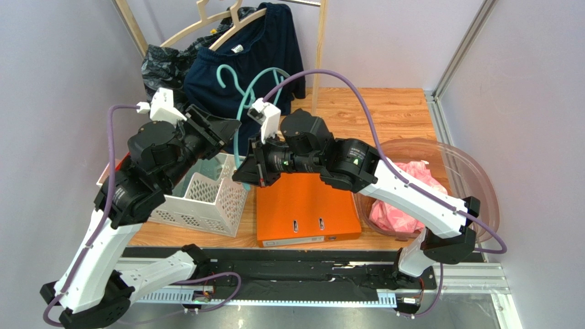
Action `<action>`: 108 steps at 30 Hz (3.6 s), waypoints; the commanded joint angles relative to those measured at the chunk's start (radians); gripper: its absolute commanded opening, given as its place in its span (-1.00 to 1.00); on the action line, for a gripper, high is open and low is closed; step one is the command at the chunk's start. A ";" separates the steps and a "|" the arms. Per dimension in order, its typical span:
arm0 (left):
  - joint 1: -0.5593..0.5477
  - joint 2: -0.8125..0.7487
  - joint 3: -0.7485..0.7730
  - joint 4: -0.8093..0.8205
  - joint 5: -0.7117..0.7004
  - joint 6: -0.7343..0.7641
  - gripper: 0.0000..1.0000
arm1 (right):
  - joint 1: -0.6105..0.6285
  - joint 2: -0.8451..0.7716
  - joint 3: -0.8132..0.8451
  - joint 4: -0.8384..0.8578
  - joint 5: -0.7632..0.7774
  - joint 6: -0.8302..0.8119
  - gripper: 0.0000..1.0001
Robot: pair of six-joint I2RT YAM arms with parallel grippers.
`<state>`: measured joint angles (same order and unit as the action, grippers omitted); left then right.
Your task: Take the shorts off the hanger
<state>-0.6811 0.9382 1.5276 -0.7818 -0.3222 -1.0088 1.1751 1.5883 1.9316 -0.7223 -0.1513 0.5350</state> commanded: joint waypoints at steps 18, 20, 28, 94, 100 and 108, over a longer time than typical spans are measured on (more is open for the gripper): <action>0.000 -0.217 0.062 -0.186 -0.212 0.338 0.36 | -0.238 0.084 0.087 0.392 -0.251 0.411 -1.00; 0.000 -0.228 0.072 -0.203 -0.218 0.352 0.36 | -0.265 0.111 0.098 0.431 -0.252 0.495 -1.00; 0.000 -0.234 0.104 -0.221 -0.218 0.409 0.40 | -0.345 0.183 0.187 0.503 -0.198 0.657 -1.00; 0.000 -0.190 0.166 -0.223 -0.183 0.506 0.36 | -0.413 0.154 0.199 0.615 -0.117 0.657 -1.00; -0.001 -0.185 0.166 -0.217 -0.175 0.497 0.35 | -0.428 0.196 0.276 0.597 -0.132 0.663 -1.00; -0.001 -0.185 0.164 -0.226 -0.167 0.475 0.34 | -0.446 0.248 0.389 0.570 -0.146 0.661 -1.00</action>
<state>-0.6811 0.7441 1.6932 -1.0279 -0.5026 -0.5194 0.7361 1.8194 2.2391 -0.1890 -0.2756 1.2263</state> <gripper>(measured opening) 0.673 0.007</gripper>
